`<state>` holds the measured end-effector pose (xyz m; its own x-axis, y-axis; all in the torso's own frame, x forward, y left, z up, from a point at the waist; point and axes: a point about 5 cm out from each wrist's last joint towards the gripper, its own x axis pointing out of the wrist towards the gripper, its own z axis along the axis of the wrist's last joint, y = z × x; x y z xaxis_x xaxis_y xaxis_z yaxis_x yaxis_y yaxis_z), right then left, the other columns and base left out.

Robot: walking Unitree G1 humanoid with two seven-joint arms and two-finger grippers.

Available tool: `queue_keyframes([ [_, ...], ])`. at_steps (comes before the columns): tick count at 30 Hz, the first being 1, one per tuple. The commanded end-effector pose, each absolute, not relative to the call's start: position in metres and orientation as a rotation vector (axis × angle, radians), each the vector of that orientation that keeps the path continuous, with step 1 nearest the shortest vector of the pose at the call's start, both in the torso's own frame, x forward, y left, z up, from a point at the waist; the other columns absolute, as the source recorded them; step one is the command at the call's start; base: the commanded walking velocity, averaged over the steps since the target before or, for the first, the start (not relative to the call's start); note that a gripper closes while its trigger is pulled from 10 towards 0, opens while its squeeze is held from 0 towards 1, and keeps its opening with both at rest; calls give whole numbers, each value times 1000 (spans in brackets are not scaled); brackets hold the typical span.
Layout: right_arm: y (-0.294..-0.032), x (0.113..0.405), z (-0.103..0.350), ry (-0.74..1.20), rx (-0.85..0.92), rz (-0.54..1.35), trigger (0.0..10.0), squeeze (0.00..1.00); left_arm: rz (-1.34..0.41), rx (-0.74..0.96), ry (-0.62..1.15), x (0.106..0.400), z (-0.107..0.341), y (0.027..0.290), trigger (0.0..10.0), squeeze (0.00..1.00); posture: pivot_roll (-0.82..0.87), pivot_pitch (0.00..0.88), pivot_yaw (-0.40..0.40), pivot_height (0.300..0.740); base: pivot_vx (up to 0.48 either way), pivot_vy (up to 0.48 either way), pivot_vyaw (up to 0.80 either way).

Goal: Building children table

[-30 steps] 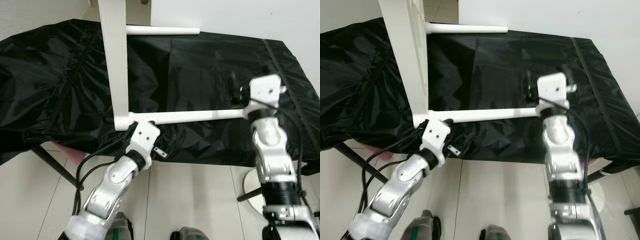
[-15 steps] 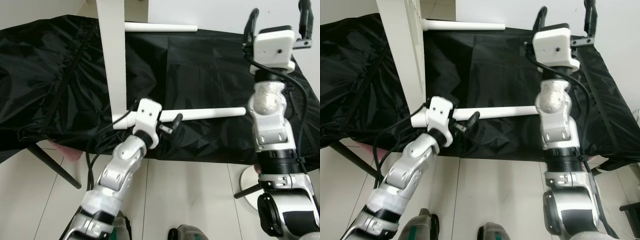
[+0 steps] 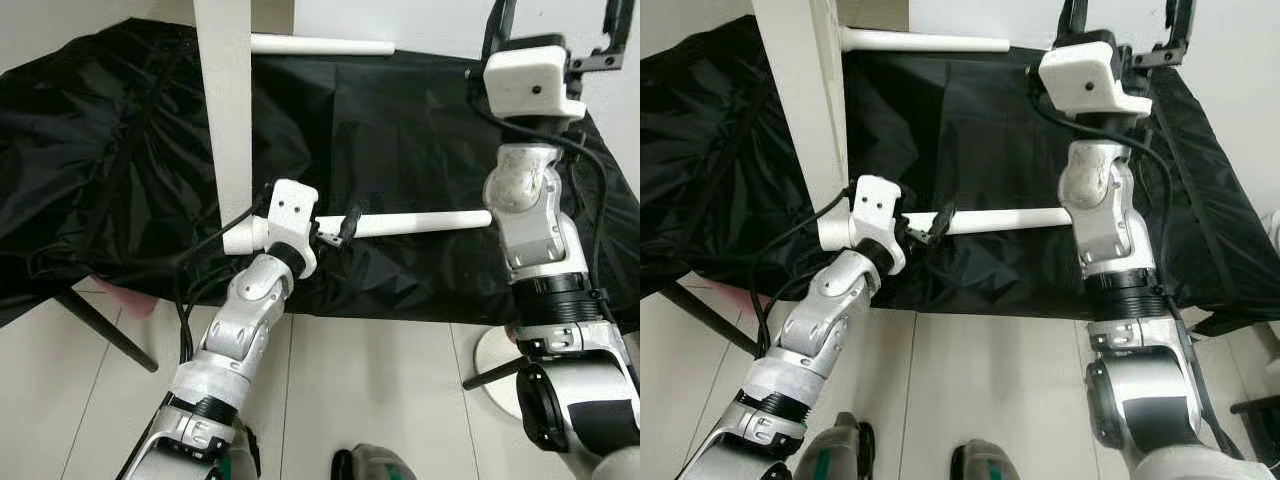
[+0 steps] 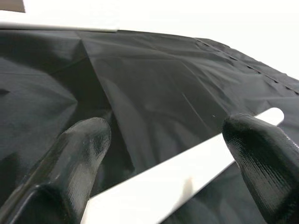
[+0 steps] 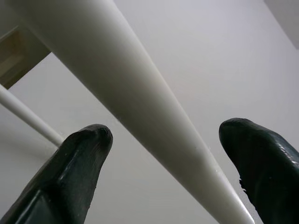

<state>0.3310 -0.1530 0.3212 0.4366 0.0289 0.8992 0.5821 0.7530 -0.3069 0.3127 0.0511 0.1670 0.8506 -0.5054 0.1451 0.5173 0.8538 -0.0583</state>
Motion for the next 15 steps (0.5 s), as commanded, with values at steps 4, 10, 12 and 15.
queue_keyframes([
  [4,-146,332,333,-1162,-696,-349,10000,0,-506,-105,-136,318,168,48,10000,0,-21,117,-83,740,0,0,0],
  [10,-138,330,344,-1223,-728,-300,10000,0,-502,-109,-139,319,169,47,10000,0,-24,115,-83,740,0,0,0],
  [12,-134,330,350,-1229,-743,-257,10000,0,-501,-110,-142,319,169,47,10000,0,-28,114,-83,740,0,0,0],
  [15,-129,327,365,-1249,-810,-177,10000,0,-490,-111,-149,321,171,49,10000,0,-31,114,-83,740,0,0,0],
])
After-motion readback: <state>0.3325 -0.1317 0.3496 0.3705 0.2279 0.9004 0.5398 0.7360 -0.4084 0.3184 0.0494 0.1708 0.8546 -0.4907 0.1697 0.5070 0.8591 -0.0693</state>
